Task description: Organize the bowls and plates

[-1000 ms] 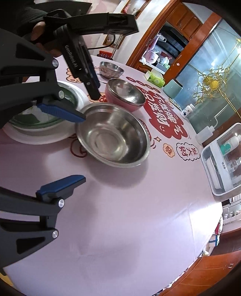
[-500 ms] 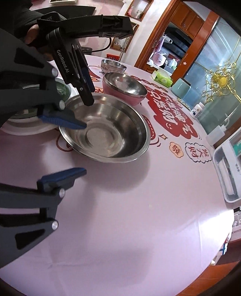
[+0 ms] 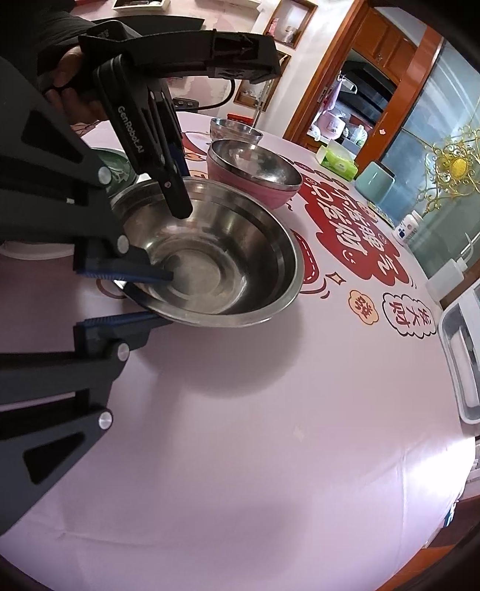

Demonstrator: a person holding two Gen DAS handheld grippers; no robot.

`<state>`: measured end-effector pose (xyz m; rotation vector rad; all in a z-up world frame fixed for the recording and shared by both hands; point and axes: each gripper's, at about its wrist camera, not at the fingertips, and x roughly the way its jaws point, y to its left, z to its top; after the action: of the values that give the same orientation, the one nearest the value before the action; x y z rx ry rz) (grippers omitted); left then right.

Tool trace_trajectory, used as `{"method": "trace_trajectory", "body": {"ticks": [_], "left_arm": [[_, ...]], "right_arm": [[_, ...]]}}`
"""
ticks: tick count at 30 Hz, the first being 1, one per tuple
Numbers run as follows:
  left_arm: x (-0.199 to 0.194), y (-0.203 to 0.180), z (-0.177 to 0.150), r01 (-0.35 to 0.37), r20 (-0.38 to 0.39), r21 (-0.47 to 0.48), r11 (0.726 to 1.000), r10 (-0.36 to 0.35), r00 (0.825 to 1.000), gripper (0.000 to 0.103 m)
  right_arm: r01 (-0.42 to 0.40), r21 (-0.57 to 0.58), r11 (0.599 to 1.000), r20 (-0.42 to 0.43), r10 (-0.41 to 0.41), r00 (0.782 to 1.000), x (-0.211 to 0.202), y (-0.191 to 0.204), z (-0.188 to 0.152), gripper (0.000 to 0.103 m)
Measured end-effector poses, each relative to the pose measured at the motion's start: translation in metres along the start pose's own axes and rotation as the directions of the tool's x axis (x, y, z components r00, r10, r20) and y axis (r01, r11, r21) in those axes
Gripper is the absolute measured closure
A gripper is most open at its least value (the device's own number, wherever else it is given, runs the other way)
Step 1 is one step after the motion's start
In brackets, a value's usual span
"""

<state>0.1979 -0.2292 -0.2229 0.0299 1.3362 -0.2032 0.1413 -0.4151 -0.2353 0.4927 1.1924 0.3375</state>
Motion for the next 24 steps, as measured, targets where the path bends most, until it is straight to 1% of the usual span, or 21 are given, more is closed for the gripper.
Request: {"method": "trace_trajectory", "body": {"ticks": [5, 12, 24], "left_arm": [[0.001, 0.002, 0.001, -0.005, 0.0, -0.007, 1.0, 0.005, 1.0, 0.081], [0.002, 0.001, 0.0, -0.001, 0.004, 0.001, 1.0, 0.001, 1.0, 0.082], [-0.019, -0.012, -0.013, 0.021, 0.058, 0.034, 0.999, -0.023, 0.998, 0.082]], "right_arm": [[-0.011, 0.001, 1.0, -0.001, 0.011, 1.0, 0.0, -0.001, 0.0, 0.088], [-0.006, 0.002, 1.0, 0.001, 0.006, 1.0, -0.003, -0.003, 0.0, 0.089], [0.006, -0.014, 1.0, 0.052, -0.005, 0.999, -0.024, 0.001, -0.009, 0.089]]}}
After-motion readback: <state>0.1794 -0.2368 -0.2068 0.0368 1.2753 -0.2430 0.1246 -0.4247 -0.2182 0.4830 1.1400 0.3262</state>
